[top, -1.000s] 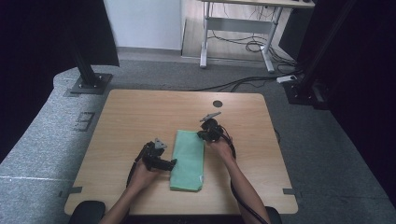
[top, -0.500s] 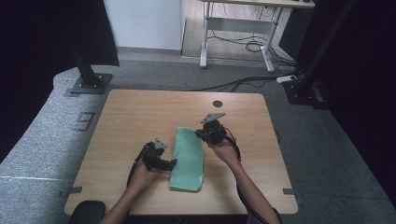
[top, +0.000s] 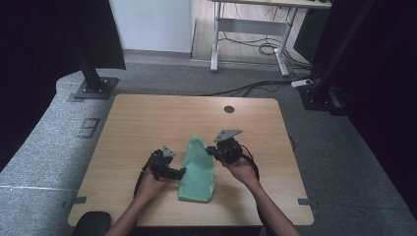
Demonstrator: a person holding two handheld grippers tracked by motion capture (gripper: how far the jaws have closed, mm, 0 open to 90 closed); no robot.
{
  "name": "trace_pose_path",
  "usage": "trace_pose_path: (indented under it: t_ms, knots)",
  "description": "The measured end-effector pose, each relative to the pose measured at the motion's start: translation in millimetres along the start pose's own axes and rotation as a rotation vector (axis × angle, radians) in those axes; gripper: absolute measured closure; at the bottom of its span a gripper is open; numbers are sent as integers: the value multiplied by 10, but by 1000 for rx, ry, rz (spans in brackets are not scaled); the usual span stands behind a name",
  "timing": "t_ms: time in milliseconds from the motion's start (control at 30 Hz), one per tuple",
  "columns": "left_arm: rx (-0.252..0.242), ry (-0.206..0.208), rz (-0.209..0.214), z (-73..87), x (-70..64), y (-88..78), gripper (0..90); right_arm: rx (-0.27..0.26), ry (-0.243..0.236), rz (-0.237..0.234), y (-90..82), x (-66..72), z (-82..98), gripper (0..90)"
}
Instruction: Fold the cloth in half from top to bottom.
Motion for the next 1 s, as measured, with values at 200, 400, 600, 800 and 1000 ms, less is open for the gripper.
trace_pose_path:
  t_ms: [200,400,600,800,1000]
  knots:
    - [0,0,0,0,0,0,19,1,-21,-25,-104,166,67,844]
    - [0,-1,-2,1,0,-1,19,7,-25,-58,-139,331,157,843]
    - [1,-1,-3,2,1,-2,19,24,-15,-93,-120,504,303,841]
    - [1,-1,-4,2,1,-3,19,45,4,-127,-70,679,494,840]
    - [0,-2,-4,2,1,-2,19,56,25,-155,-16,791,622,836]
Point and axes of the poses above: each handheld gripper's, and its own axes: y roughly forward along the jaws, z roughly out of its underside, x roughly to its left, the point moved 6 cm from there along y, roughly forward along the jaws, and after that the axes turned 13 degrees about -y, right-handed, at the moved point
